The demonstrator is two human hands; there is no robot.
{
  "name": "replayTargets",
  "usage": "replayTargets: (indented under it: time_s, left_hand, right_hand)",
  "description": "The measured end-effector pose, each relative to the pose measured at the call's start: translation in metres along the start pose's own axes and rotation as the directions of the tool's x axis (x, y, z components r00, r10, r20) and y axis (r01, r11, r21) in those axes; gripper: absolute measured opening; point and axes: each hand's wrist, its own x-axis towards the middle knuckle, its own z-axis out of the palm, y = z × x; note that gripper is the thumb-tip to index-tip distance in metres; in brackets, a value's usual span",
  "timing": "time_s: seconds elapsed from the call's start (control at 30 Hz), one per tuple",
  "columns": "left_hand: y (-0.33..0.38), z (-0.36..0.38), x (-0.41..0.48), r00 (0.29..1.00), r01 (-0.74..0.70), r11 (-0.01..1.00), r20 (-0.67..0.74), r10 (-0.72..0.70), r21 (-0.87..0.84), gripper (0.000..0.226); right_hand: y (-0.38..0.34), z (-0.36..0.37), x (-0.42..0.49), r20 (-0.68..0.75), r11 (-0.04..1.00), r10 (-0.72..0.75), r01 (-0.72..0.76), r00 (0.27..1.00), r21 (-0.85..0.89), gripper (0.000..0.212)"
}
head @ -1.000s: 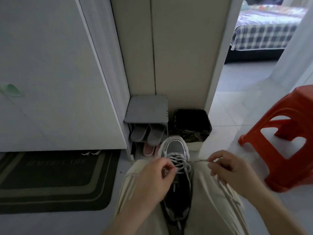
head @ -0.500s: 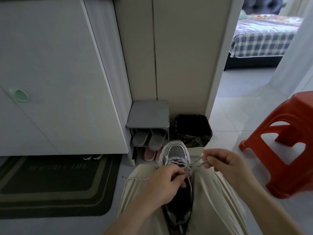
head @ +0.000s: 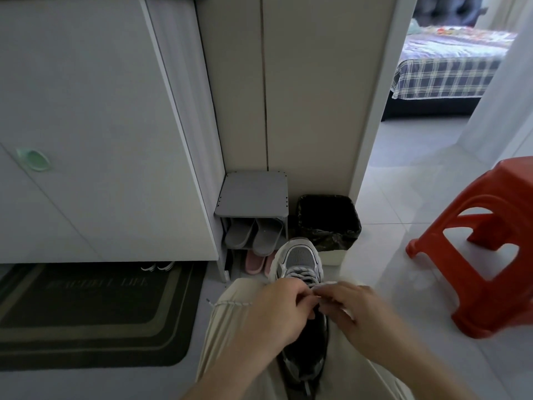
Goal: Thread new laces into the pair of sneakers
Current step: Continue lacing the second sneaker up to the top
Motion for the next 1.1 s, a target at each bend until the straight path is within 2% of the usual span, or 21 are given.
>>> replayTargets:
  time_s: [0.07,0.17,0.27,0.37,0.43,0.6,0.7,0.9,1.1]
  left_hand:
    - [-0.001,0.002,0.002,0.999,0.032,0.998,-0.025,-0.033,-0.058,0.020]
    - [-0.003,0.007,0.004,0.999,0.046,0.997,-0.010,-0.046,-0.064,0.020]
    - [-0.006,0.013,0.004,1.000,-0.012,0.999,-0.007,0.012,-0.030,0.027]
    - [-0.011,0.022,0.004,0.995,-0.084,0.995,-0.057,0.087,0.051,0.041]
    - [-0.015,0.026,0.003,0.987,-0.128,0.984,-0.084,0.139,0.125,0.045]
    - [-0.017,0.032,0.001,0.997,-0.069,0.959,0.002,0.071,0.276,0.029]
    - [-0.018,0.034,0.003,0.999,-0.040,0.963,0.011,0.038,0.265,0.028]
    - [-0.021,0.035,0.008,0.999,-0.039,0.977,0.022,0.035,0.208,0.028]
    - [-0.024,0.036,0.008,0.998,-0.062,0.980,0.023,0.059,0.191,0.026]
  right_hand:
    - [0.002,0.003,-0.001,-0.064,0.999,0.028,-0.025,0.998,0.047,0.023]
    - [0.001,0.002,0.000,-0.098,0.996,0.028,-0.020,0.995,0.085,0.027]
    - [0.000,0.000,-0.001,-0.118,0.996,0.041,-0.030,0.992,0.088,0.022]
    - [0.011,-0.001,-0.003,-0.145,0.987,0.134,-0.118,0.980,0.111,0.037]
    - [0.020,0.000,-0.005,-0.145,0.979,0.196,-0.186,0.970,0.083,0.039]
    - [0.039,0.008,-0.013,-0.097,0.972,0.234,-0.236,0.967,-0.003,0.029]
    - [0.045,0.016,-0.016,-0.014,0.978,0.204,-0.205,0.979,-0.050,0.030]
    - [0.035,0.021,-0.010,-0.022,0.984,0.170,-0.170,0.985,-0.052,0.012]
    - [0.038,0.022,-0.009,-0.031,0.981,0.190,-0.191,0.981,-0.023,0.031]
